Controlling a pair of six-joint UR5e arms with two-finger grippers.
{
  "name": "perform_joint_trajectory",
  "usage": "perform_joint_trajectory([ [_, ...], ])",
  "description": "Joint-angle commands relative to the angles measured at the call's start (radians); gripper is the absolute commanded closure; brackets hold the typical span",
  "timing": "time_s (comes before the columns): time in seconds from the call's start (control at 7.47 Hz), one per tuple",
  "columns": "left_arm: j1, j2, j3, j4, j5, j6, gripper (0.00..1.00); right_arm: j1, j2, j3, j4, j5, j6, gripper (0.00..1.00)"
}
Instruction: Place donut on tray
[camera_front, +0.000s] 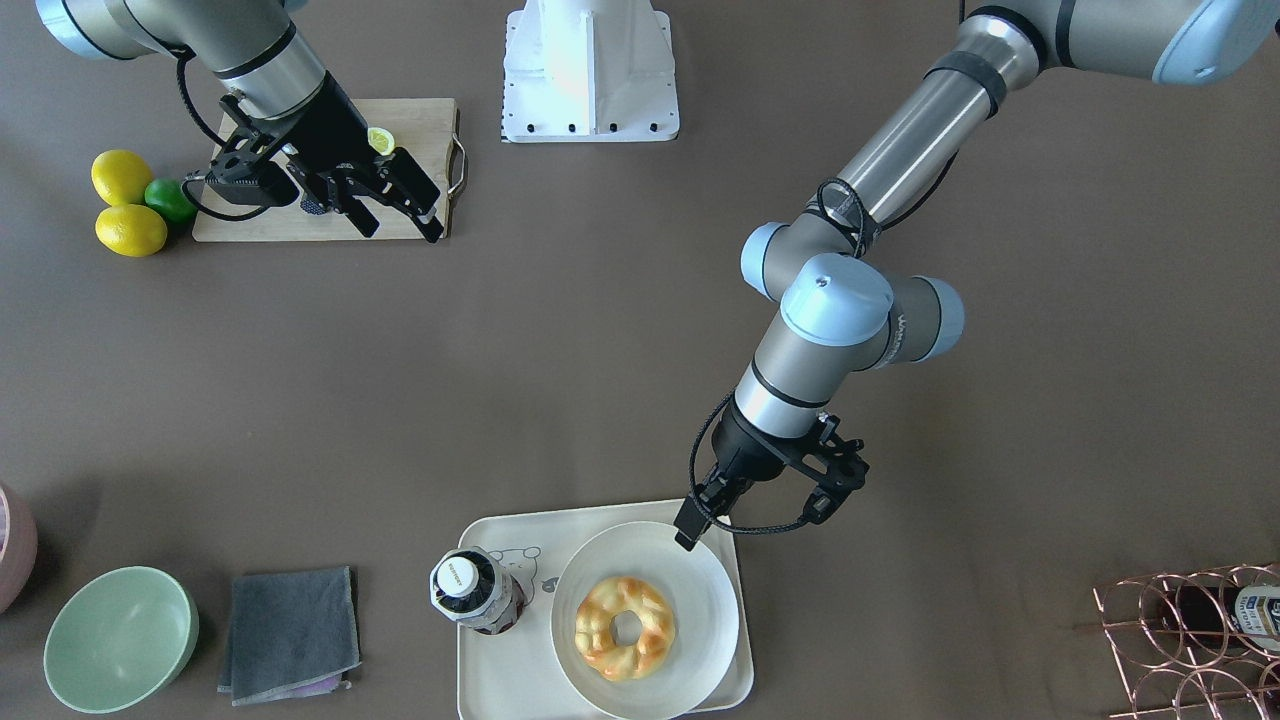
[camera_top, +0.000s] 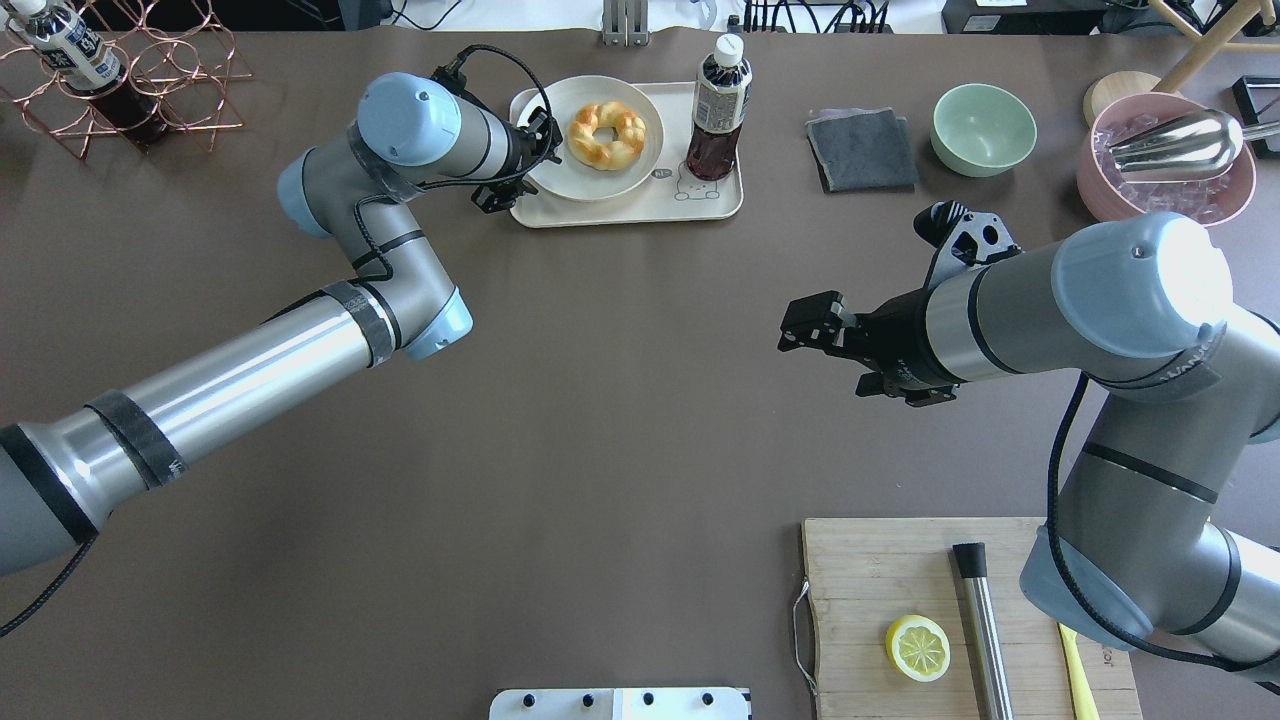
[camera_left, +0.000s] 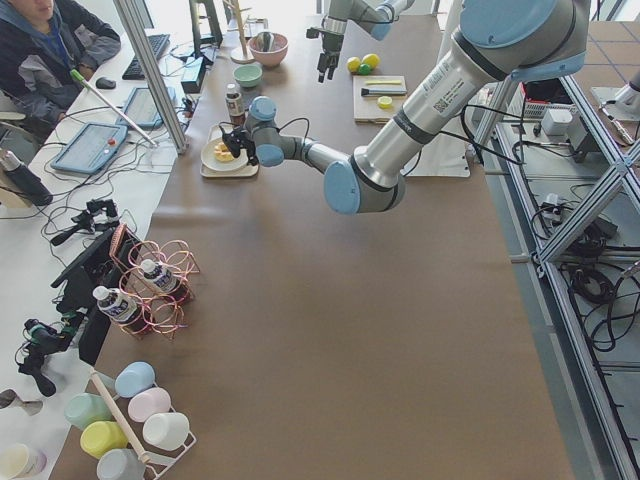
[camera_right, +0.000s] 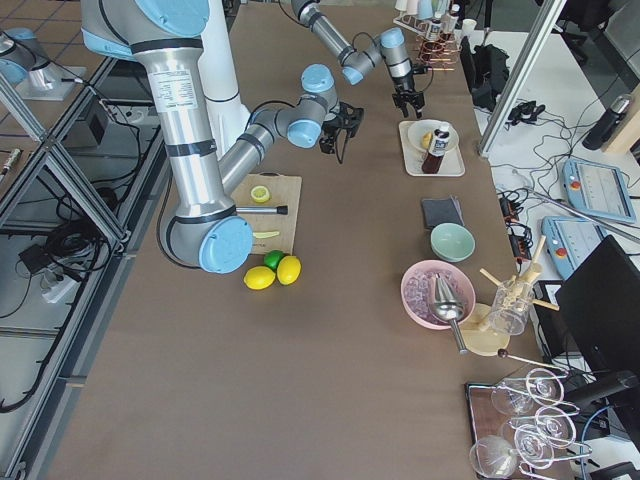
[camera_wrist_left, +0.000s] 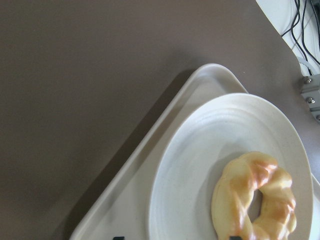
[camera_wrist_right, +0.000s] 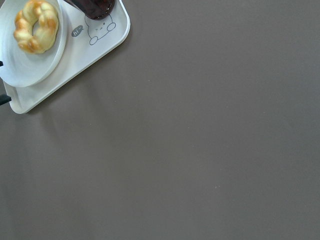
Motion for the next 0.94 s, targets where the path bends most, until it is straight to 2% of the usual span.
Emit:
perform_joint_trajectory([
  [0.0,-0.082,0.251,-0.426,0.253,-0.205,0.209,0.25,0.142,-0.056,-0.005,0.000,0.149,-0.158,0.00],
  [0.13,-0.138,0.370,-0.515,0.260,-0.305,0.402,0.28,0.221,-0.100,-0.015,-0.002,0.226,-0.275,0.00],
  [0.27,-0.227,0.469,-0.559,0.260,-0.427,0.630,0.28,0.287,-0.153,-0.031,-0.003,0.268,-0.390,0.00],
  [0.4,-0.307,0.557,-0.580,0.260,-0.507,0.845,0.28,0.345,-0.199,-0.035,-0.032,0.291,-0.502,0.00],
  [0.54,-0.367,0.641,-0.587,0.260,-0.549,1.050,0.28,0.406,-0.248,-0.035,-0.086,0.308,-0.645,0.00],
  [0.8,-0.467,0.795,-0.591,0.266,-0.572,1.387,0.29,0.528,-0.323,-0.061,-0.222,0.313,-1.030,0.00],
])
